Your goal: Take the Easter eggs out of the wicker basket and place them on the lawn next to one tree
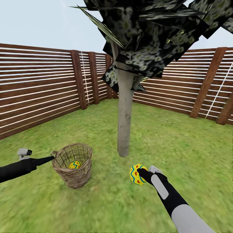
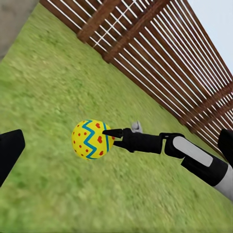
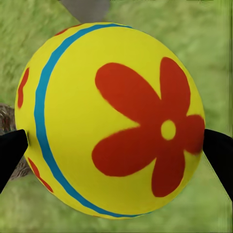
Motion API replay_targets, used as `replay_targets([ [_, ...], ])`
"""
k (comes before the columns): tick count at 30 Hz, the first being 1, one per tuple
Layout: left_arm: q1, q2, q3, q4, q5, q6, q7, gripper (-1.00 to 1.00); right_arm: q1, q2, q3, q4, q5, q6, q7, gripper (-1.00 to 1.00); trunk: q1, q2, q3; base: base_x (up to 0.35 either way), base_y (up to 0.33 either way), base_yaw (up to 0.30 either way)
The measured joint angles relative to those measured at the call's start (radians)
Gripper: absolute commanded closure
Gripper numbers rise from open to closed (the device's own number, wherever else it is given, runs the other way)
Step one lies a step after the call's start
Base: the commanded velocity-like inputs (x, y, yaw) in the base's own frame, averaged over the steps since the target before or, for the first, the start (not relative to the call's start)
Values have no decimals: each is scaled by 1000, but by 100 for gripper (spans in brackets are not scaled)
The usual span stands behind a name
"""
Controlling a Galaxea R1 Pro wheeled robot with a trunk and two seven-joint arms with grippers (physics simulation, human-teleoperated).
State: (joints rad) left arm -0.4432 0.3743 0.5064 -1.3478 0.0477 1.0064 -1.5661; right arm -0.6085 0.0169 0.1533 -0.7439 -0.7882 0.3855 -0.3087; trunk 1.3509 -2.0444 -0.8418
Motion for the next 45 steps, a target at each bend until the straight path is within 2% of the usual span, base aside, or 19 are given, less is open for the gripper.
replay_targets([
  [11,0,-5,0,0,0,0,0,-100,0,5,1,0,1,-1,0,100,0,0,-3,0,-278,4],
  [15,0,-5,0,0,0,0,0,-100,0,10,2,-1,3,-1,0,100,0,0,-3,0,-213,233],
  [16,0,-5,0,0,0,-1,0,-100,0,11,2,0,13,-1,0,100,0,0,-3,0,-56,282],
  [19,0,-5,1,0,0,-1,0,-100,0,13,1,0,76,-1,0,100,0,0,-3,0,-17,288],
  [22,0,-5,1,0,0,0,0,-100,0,14,0,0,94,-1,0,100,0,0,-3,0,-4,290],
  [28,1,-5,1,0,-1,-1,0,-100,0,15,0,0,97,-1,-1,100,0,0,-3,66,-95,264],
  [33,0,-5,0,1,-1,-2,0,-100,0,15,-1,0,97,-2,-1,100,-1,0,-3,261,-172,33],
  [39,0,-6,-1,0,-1,-2,0,-100,0,16,-1,0,97,-2,-1,100,0,0,-2,184,-86,-186],
  [45,0,-8,0,0,-1,-2,0,-100,0,16,-1,29,99,-37,-2,100,0,0,-1,28,-289,-102],
])
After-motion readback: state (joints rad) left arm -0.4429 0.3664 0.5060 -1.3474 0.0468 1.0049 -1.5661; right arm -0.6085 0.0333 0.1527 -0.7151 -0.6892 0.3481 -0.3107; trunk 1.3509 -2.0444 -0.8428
